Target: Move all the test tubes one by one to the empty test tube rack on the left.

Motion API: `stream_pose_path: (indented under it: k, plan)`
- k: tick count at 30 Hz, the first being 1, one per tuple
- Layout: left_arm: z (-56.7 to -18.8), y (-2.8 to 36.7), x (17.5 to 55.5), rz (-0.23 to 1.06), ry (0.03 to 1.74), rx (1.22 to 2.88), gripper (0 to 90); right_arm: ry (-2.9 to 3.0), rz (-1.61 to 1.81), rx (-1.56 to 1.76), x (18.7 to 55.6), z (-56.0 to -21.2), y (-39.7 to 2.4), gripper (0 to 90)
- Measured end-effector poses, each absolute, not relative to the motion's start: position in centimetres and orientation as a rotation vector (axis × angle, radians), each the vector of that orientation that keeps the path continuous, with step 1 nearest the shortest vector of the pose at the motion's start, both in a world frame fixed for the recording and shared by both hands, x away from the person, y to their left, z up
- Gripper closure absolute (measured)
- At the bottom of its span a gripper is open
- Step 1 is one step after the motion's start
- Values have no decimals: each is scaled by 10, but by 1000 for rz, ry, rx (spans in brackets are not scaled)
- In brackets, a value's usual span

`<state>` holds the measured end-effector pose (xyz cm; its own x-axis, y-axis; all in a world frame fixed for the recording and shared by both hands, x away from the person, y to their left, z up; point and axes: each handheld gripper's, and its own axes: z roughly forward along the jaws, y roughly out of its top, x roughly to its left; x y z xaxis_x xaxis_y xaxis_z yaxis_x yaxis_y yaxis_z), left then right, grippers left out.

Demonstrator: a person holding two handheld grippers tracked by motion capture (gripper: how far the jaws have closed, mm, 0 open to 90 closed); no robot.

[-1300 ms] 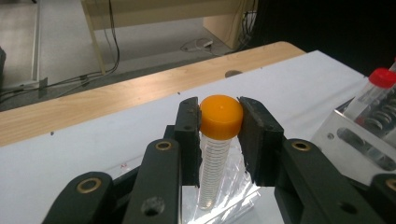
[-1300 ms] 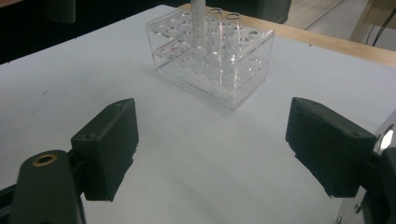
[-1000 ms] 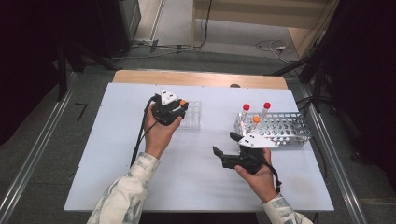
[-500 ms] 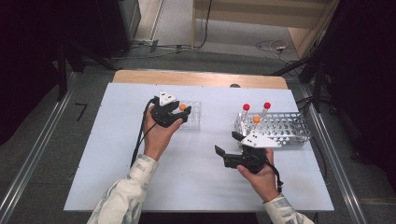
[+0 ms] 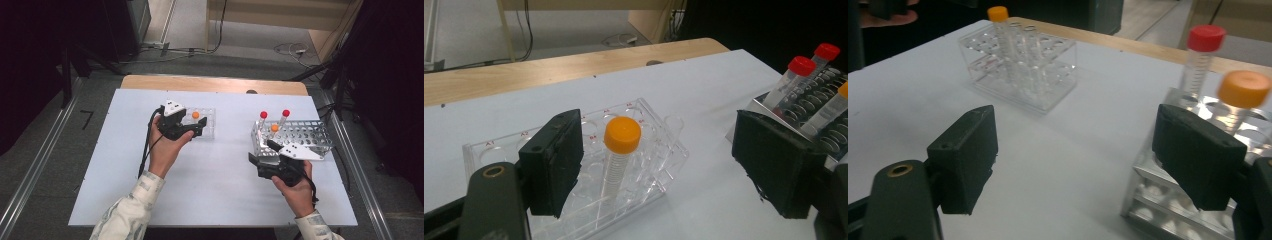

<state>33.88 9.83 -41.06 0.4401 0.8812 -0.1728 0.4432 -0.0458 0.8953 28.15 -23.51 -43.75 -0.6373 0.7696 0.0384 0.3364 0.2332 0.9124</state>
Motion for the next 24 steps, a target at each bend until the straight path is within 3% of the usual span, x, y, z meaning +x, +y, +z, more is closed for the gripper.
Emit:
stream_pose_path:
  k: [12,24]
  plan:
    - [-413,100,331,520,1160,1666,162,2002,1302,1133,299,-442,-258,232]
    - [-415,95,330,507,1143,1668,162,1901,1160,1169,324,-448,-252,464]
